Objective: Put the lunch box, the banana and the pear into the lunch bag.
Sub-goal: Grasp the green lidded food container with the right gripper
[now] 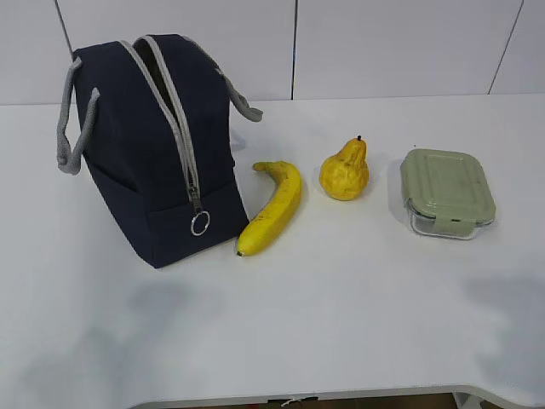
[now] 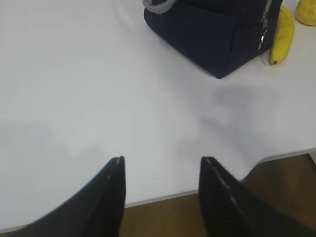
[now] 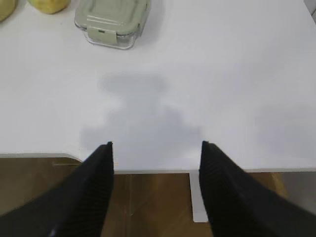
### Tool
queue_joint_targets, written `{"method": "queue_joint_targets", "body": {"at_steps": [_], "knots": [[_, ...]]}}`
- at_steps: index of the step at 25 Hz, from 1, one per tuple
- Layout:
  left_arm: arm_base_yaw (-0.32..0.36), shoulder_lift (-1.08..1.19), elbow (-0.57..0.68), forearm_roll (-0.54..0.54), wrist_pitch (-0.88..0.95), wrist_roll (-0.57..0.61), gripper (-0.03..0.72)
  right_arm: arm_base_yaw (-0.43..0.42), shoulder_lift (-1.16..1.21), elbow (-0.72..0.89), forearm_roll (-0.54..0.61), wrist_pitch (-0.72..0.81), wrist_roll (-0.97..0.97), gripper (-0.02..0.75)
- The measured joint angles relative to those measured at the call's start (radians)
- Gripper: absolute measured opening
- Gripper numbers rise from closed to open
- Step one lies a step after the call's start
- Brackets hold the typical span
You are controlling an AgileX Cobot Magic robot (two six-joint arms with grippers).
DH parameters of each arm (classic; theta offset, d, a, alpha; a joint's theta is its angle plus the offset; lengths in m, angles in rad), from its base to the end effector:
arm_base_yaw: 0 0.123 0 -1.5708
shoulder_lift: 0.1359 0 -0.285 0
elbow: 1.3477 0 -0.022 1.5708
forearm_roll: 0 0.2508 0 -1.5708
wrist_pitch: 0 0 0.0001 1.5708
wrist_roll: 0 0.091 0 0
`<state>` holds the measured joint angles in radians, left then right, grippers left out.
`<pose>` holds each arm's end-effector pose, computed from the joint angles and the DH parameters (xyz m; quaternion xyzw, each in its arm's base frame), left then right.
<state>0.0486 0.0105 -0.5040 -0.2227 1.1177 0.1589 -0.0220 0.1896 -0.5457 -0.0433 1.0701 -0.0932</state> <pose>-0.0064 -0.0184 0.2756 0.0547 0.8623 -0.0594 0.5000 0.0206 -0.0039 0.2882 -0.0323 0.8899 -0.0478 0.4526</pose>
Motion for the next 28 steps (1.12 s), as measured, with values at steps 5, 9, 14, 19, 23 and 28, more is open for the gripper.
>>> {"method": "queue_joint_targets", "body": {"at_steps": [5,9,14,19,23,28], "knots": [[0.000,0.000,0.000,0.000,0.000,0.000,0.347,0.000,0.095,-0.051,0.007,-0.056,0.030,0.463],[0.000,0.000,0.000,0.000,0.000,0.000,0.347,0.000,0.180,-0.104,0.010,-0.093,0.041,0.462],[0.000,0.000,0.000,0.000,0.000,0.000,0.347,0.000,0.302,-0.199,0.029,-0.101,0.045,0.462],[0.000,0.000,0.000,0.000,0.000,0.000,0.347,0.000,0.436,-0.296,0.063,-0.107,0.049,0.463],[0.000,0.000,0.000,0.000,0.000,0.000,0.347,0.000,0.541,-0.369,0.124,-0.107,0.042,0.463],[0.000,0.000,0.000,0.000,0.000,0.000,0.347,0.000,0.630,-0.447,0.197,-0.109,0.001,0.475]]}}
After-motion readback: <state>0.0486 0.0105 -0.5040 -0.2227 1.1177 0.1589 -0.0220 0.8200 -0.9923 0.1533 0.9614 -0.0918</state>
